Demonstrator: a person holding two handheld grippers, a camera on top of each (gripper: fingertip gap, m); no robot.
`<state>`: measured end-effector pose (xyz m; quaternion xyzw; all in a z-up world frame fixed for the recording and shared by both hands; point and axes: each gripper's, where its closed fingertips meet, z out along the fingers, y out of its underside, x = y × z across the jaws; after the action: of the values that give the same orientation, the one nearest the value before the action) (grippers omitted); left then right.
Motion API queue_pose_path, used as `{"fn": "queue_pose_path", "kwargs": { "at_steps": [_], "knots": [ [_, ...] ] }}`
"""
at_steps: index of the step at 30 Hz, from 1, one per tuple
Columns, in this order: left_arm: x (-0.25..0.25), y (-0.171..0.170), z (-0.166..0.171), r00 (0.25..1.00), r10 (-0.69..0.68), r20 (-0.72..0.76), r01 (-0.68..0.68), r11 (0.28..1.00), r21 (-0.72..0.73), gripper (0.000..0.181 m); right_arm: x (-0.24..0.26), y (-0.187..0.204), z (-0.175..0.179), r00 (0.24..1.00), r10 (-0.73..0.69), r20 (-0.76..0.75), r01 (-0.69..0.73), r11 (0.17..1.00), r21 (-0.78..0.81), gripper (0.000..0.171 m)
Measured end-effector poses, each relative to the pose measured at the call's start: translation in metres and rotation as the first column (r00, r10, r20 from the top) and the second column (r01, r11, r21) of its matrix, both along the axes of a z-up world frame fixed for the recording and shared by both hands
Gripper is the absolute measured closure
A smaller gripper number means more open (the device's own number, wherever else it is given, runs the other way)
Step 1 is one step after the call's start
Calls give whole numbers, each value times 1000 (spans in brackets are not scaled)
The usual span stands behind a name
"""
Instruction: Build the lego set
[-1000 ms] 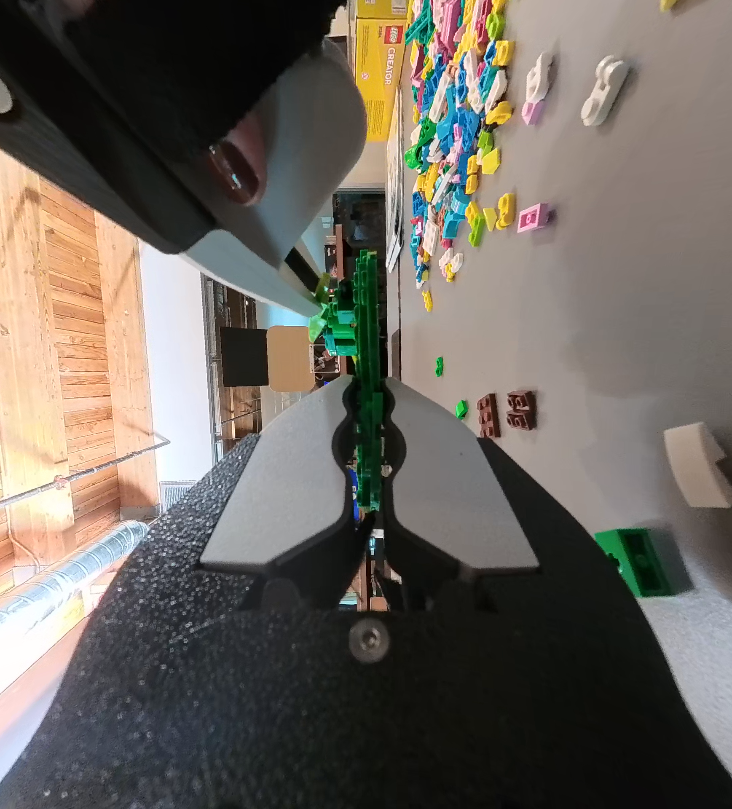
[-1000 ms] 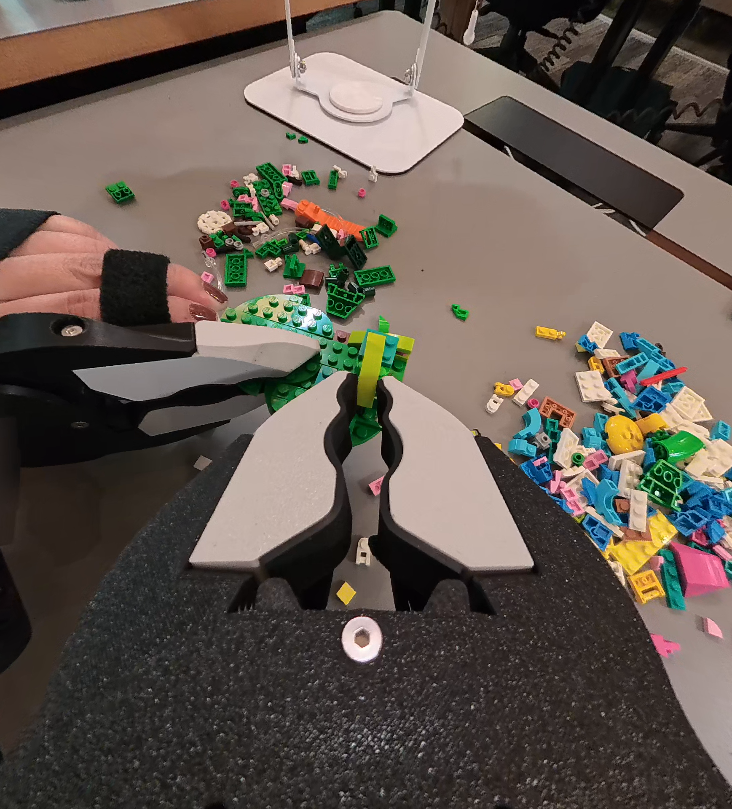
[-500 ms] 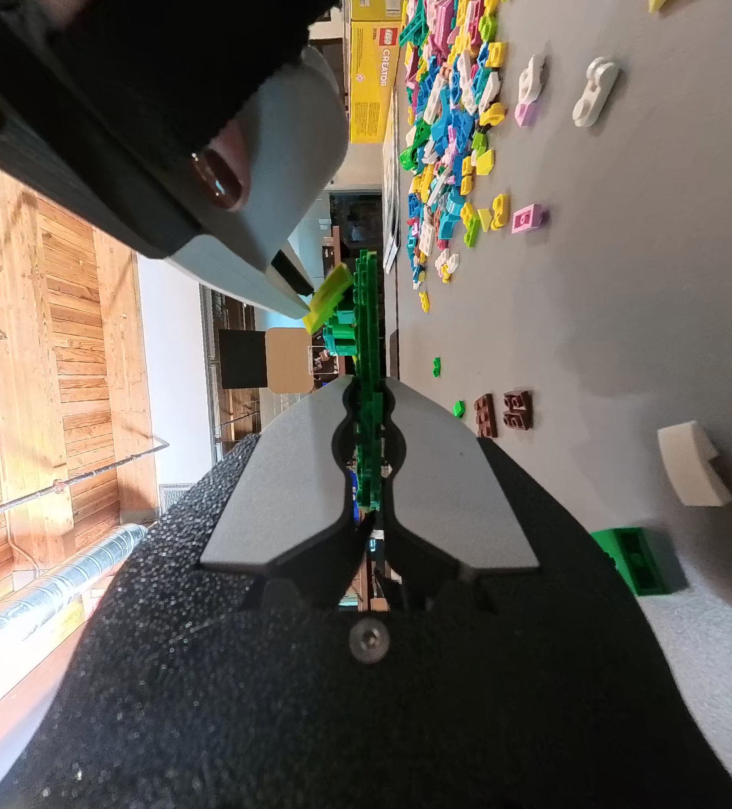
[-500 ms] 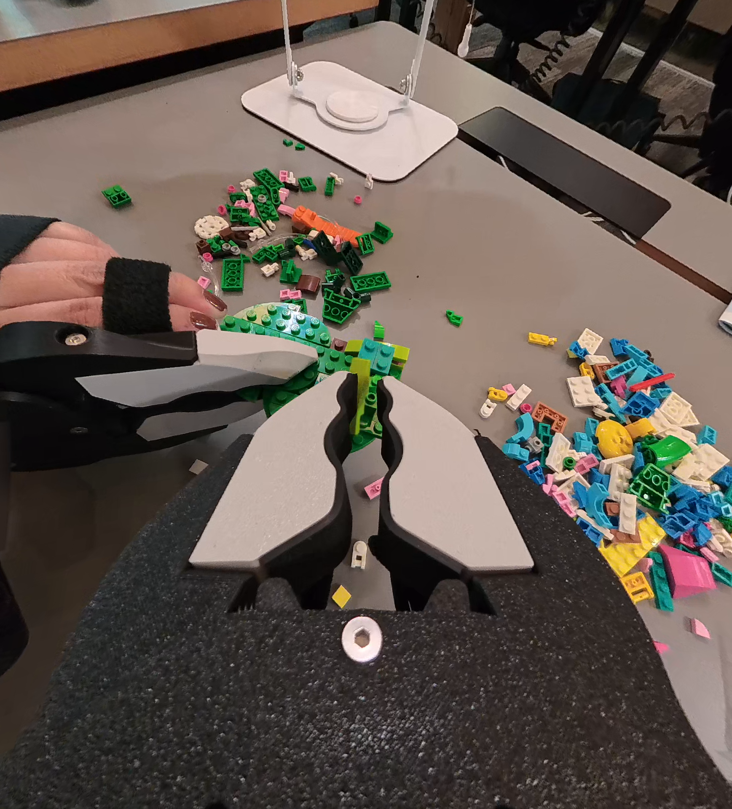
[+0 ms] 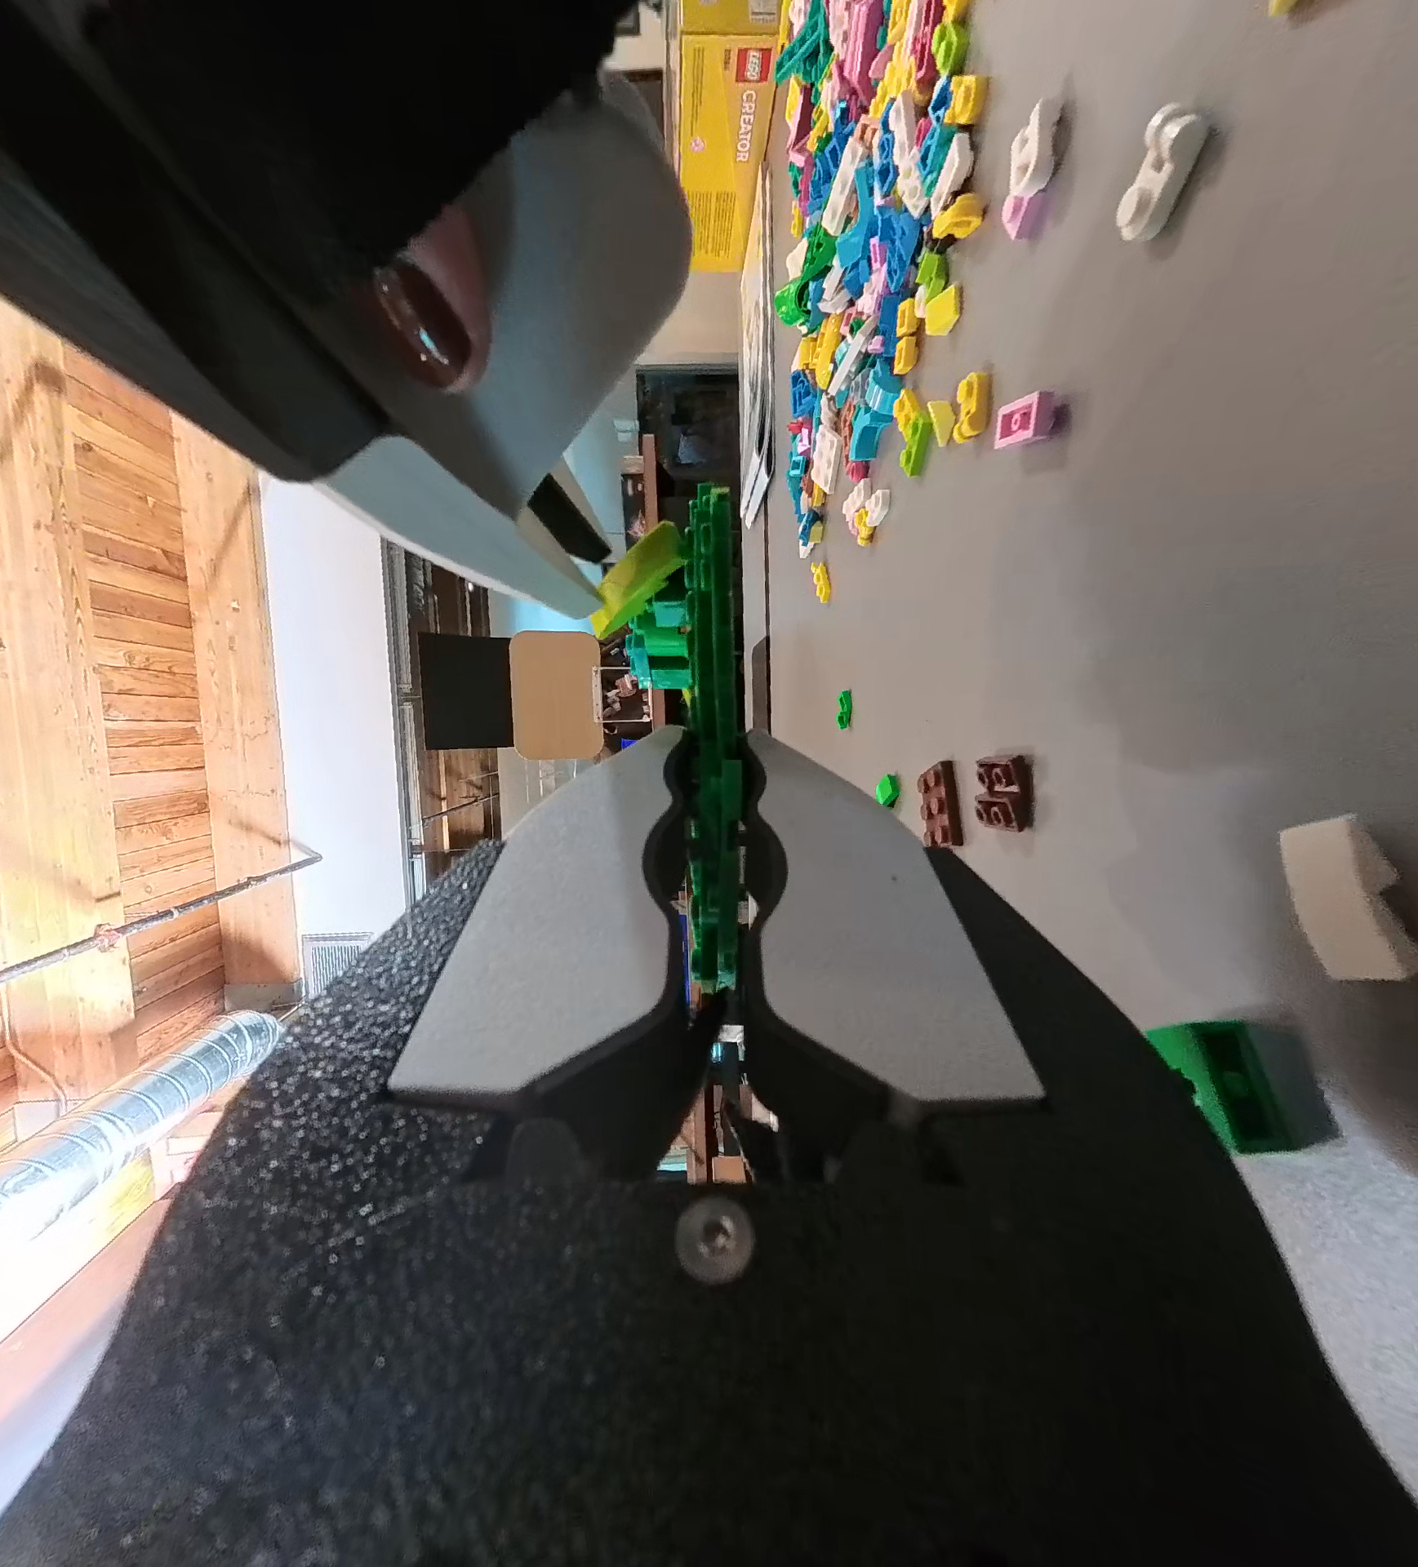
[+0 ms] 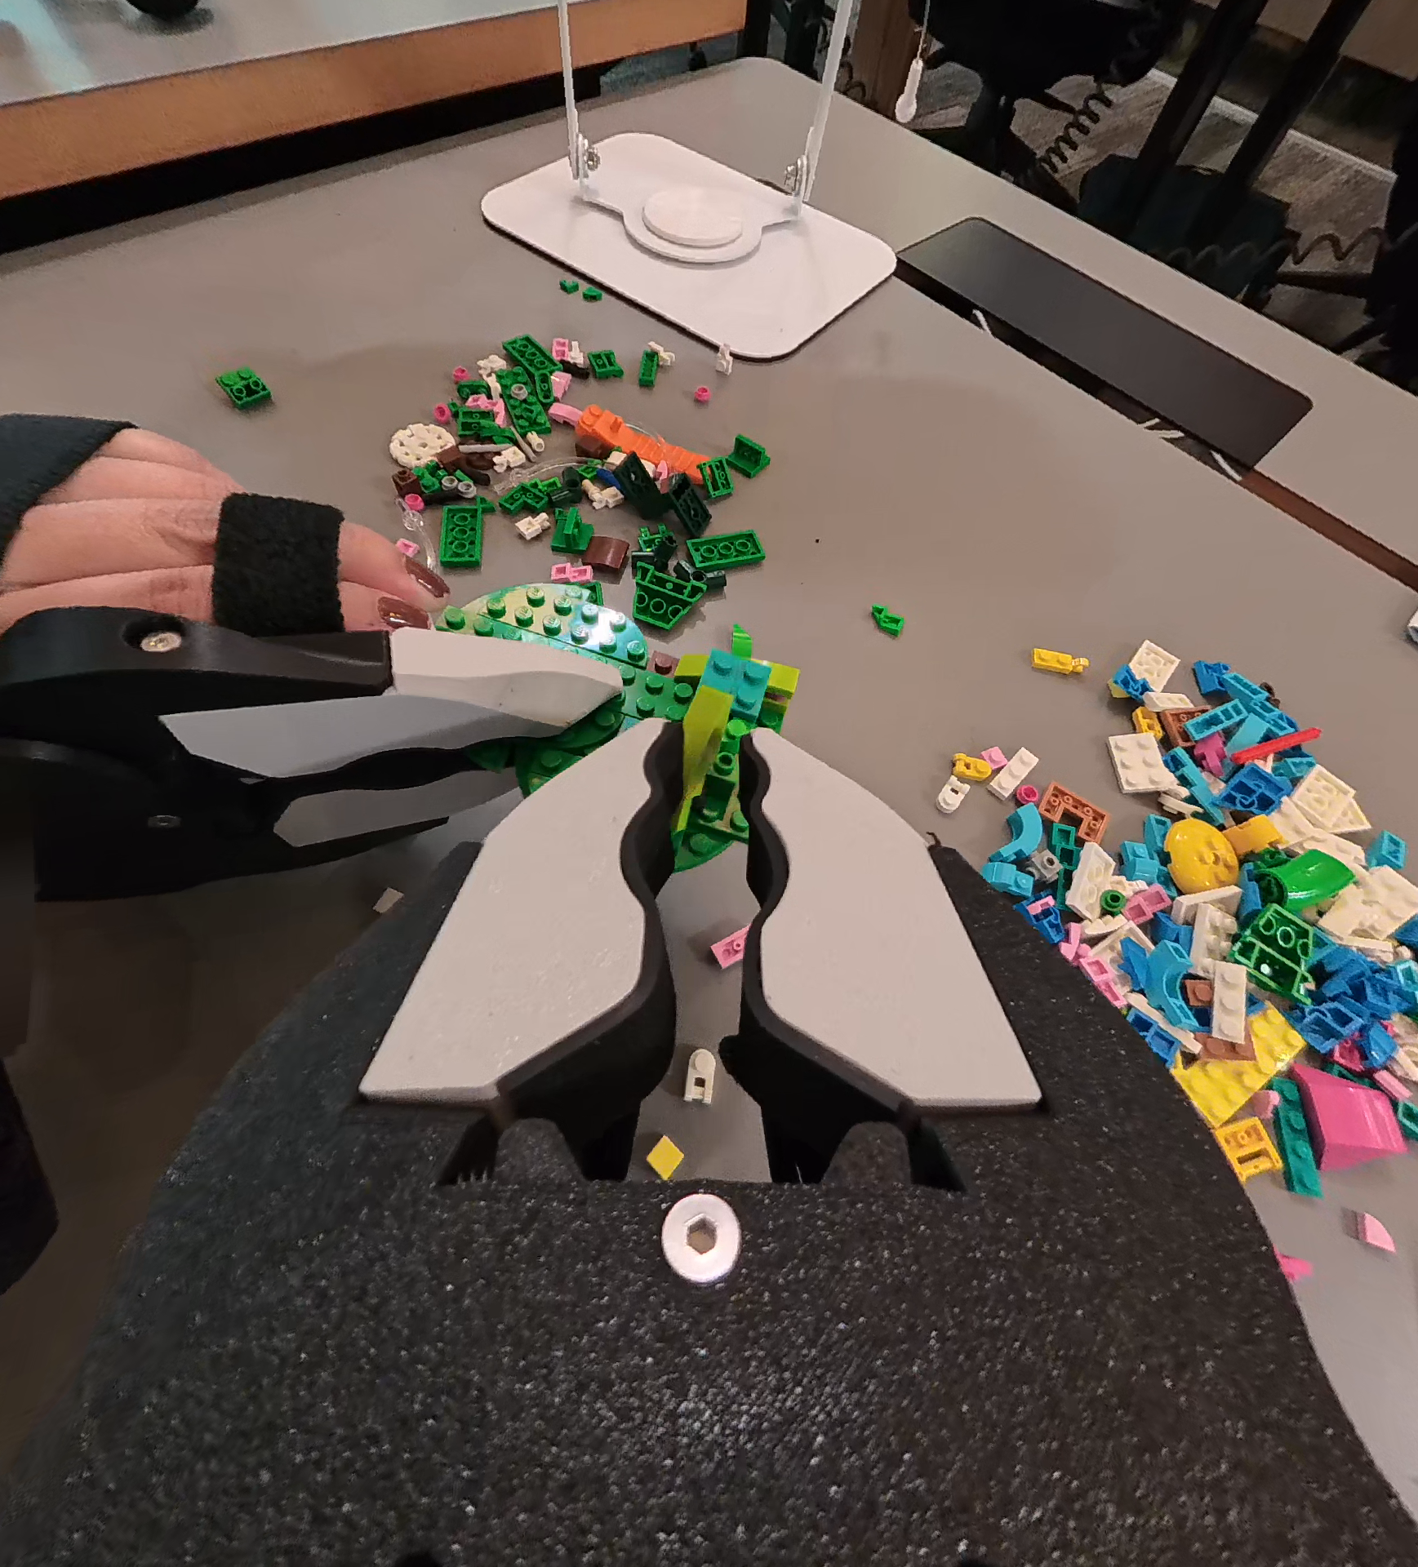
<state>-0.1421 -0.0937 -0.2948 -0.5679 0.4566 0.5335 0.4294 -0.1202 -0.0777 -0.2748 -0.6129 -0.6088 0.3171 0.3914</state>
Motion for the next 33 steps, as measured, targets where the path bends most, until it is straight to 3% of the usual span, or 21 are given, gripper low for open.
{"fn": "queue_pose_path", "kwargs": {
  "at_steps": [13,21,29,33],
  "knots": [
    [4,0,1,1000,-12,-26,12,1000,9,174,3,-2,-7,999,17,50,-19,999,38,163],
    [13,-1,0,993,-36,-114,37,999,9,174,13,-3,-7,967,167,195,-116,961,-249,164],
    [16,-2,0,991,-43,-129,45,999,13,174,11,-8,-6,922,242,301,-131,928,-348,163],
    [16,-2,0,991,-44,-128,46,999,11,174,12,-7,-7,909,242,341,-127,937,-326,163]
  ]
}}
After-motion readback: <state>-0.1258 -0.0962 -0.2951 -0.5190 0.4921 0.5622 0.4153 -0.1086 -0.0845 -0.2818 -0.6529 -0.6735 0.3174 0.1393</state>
